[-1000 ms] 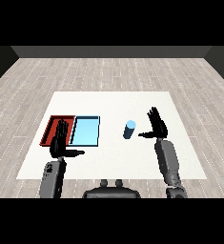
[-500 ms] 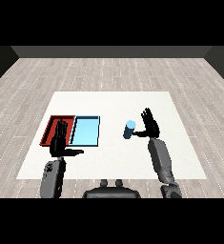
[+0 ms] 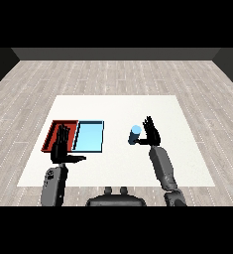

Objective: Pick the blue can and put it in the blue box

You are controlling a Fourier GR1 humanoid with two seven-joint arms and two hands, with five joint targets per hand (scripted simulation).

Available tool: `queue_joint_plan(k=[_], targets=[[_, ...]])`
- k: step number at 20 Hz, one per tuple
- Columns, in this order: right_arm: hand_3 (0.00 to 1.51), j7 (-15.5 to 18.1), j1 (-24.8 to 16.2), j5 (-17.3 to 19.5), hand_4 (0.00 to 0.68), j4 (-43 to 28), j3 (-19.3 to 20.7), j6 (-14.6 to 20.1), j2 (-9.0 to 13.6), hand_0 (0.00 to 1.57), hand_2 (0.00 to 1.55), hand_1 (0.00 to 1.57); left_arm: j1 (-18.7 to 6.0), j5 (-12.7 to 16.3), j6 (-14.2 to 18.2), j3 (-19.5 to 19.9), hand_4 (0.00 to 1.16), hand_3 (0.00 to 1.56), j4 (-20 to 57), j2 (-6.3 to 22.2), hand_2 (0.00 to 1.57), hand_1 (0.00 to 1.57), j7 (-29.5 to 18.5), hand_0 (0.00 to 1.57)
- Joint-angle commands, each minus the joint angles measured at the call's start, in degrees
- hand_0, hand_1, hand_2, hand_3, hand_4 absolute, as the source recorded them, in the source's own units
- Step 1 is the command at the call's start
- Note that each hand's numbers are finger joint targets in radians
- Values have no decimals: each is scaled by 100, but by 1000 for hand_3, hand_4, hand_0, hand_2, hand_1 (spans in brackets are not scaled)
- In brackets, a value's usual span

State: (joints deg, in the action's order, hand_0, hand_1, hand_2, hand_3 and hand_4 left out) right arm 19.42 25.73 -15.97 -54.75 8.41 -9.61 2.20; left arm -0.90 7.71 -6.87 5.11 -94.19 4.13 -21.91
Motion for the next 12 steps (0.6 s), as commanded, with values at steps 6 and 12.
queue_joint_plan(k=[6,12], targets=[[0,337,409,-76,0,773,69,32,-42,0,0,0,-223,-110,192,-51,0,0,123,-118,0,0,85,0],[0,1075,889,-49,0,2185,158,-416,34,0,0,0,320,74,-28,5,0,0,-382,-22,0,0,179,0]])
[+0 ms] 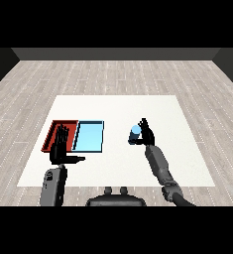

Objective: Pick the blue can and put it in the blue box

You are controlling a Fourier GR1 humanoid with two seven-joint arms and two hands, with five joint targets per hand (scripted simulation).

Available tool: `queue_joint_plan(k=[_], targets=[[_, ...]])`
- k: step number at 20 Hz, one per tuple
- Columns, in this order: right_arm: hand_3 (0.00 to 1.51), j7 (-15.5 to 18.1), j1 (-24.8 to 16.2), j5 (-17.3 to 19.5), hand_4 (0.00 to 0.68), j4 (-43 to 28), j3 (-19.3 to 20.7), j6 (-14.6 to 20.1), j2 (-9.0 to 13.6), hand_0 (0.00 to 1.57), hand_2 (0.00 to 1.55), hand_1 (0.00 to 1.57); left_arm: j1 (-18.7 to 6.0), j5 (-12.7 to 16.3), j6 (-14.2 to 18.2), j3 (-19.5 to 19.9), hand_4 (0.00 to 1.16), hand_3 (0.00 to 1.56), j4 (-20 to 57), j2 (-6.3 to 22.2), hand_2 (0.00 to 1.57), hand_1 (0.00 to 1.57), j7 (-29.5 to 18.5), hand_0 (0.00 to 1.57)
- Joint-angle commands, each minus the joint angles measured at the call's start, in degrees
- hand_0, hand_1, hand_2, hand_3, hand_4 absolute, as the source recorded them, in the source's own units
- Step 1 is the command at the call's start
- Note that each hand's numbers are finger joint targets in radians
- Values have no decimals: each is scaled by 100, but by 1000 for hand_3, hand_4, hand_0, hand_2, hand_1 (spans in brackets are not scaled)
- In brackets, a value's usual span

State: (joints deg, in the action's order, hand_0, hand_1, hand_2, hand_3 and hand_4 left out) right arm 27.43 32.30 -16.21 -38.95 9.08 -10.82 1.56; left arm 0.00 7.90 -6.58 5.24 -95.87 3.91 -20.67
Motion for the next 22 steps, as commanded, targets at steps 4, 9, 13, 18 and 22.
queue_joint_plan(k=[4,9,13,18,22], targets=[[0,-458,192,-111,0,-142,-7,249,-73,0,0,0,-470,-51,25,73,0,0,811,-84,0,0,-386,0],[0,-278,443,-48,0,360,10,38,73,0,0,0,-125,244,-62,84,0,0,-107,37,0,0,358,0],[0,-21,772,-68,0,934,30,160,-60,0,0,0,-345,77,-20,156,0,0,359,36,0,0,-80,0],[0,265,723,89,0,1242,-15,-22,57,0,0,0,-177,-232,100,-55,0,0,540,-164,0,0,-435,0],[1481,327,785,161,600,1352,-26,1679,-150,1494,1509,1494,147,142,-160,216,0,0,-31,175,0,0,-63,0]])
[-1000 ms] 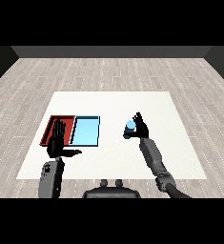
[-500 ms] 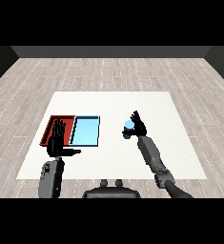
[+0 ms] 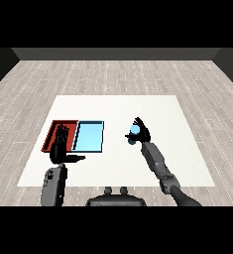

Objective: Pick the blue can and put it in the blue box

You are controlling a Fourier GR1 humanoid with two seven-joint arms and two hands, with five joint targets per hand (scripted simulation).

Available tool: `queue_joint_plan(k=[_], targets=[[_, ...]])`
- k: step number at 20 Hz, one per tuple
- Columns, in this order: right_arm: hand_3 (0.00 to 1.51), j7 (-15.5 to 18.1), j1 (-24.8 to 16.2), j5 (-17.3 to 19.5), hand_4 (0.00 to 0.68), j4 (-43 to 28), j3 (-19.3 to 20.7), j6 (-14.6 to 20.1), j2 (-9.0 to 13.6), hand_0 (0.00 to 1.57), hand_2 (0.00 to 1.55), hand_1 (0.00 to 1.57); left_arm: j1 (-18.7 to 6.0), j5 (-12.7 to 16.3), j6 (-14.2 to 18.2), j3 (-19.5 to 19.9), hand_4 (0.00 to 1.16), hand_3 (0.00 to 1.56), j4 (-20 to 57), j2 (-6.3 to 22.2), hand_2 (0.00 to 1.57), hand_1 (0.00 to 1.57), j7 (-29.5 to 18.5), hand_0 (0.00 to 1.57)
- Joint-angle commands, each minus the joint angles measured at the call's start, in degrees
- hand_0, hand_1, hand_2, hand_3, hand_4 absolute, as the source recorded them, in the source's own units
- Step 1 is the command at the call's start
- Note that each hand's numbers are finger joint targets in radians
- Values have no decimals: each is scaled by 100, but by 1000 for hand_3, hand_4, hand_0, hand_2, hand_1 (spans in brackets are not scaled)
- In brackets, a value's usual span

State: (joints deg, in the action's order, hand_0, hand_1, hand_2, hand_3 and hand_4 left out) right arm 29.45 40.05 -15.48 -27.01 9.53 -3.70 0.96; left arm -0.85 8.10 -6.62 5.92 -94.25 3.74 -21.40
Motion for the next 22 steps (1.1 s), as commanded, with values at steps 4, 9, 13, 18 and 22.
queue_joint_plan(k=[4,9,13,18,22], targets=[[1438,244,287,389,634,452,-57,1279,108,1491,1481,1491,-52,-77,70,-30,0,0,-65,-10,0,0,20,0],[1436,-196,665,444,617,626,-162,1438,59,1496,1480,1496,-292,63,-38,88,0,0,161,107,0,0,132,0],[1414,2,387,446,637,218,-348,1575,-90,1488,1466,1488,-347,-319,183,-207,0,0,311,-107,0,0,-1,0],[1401,-592,524,656,631,-699,-590,1799,94,1452,1456,1452,-237,-488,215,-520,0,0,16,-186,0,0,379,0],[1394,-1128,482,838,624,-1509,-846,1764,410,1428,1447,1428,-195,-547,108,-852,0,0,423,-362,0,0,266,0]])
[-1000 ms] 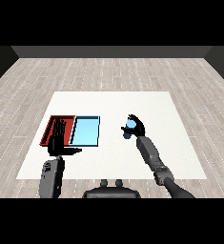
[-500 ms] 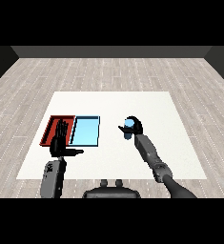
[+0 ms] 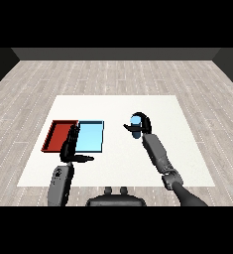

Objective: Pick the blue can and put it in the blue box

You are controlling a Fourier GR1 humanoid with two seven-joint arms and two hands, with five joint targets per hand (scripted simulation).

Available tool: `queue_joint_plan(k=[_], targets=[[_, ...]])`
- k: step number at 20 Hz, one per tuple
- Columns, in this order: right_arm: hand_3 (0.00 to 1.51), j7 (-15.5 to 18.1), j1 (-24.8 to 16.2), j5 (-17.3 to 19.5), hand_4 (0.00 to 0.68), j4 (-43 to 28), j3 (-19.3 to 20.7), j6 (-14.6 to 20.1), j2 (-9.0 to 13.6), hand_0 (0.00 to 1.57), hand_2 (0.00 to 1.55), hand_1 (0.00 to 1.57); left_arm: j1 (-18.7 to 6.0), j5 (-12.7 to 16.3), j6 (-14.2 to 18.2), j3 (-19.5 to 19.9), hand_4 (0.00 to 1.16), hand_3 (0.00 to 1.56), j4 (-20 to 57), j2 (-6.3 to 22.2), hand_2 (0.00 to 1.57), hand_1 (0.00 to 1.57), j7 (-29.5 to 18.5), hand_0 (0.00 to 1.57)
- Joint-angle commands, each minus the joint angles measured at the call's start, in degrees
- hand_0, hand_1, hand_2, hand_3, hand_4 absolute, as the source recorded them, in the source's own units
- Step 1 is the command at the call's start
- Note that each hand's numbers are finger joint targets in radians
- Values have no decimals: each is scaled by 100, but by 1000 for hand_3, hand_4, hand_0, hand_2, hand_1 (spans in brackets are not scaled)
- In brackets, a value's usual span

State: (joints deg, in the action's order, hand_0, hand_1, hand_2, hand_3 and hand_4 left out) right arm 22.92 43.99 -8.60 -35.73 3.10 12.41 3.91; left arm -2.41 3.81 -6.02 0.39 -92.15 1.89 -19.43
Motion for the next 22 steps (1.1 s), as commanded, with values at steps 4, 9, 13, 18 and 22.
queue_joint_plan(k=[4,9,13,18,22], targets=[[1403,-377,-19,226,617,-930,-198,-118,375,1435,1447,1435,-275,-241,107,-334,0,0,205,-116,0,0,572,0],[1404,-1087,-919,581,616,-2590,-726,262,162,1419,1447,1419,-237,-310,172,-623,0,0,266,-186,0,0,550,0],[1404,-1783,-1928,942,616,-4220,-1358,722,-109,1419,1447,1419,-245,-197,321,-827,0,0,216,-188,0,0,757,0],[1401,-1809,-1877,1263,609,-4218,-1425,632,-166,1438,1451,1438,-334,29,440,-1292,0,0,786,-189,0,0,537,0],[1398,-2449,-2137,1713,612,-4935,-1840,805,-295,1450,1454,1450,-786,373,898,-1527,0,0,1261,-189,0,0,573,0]])
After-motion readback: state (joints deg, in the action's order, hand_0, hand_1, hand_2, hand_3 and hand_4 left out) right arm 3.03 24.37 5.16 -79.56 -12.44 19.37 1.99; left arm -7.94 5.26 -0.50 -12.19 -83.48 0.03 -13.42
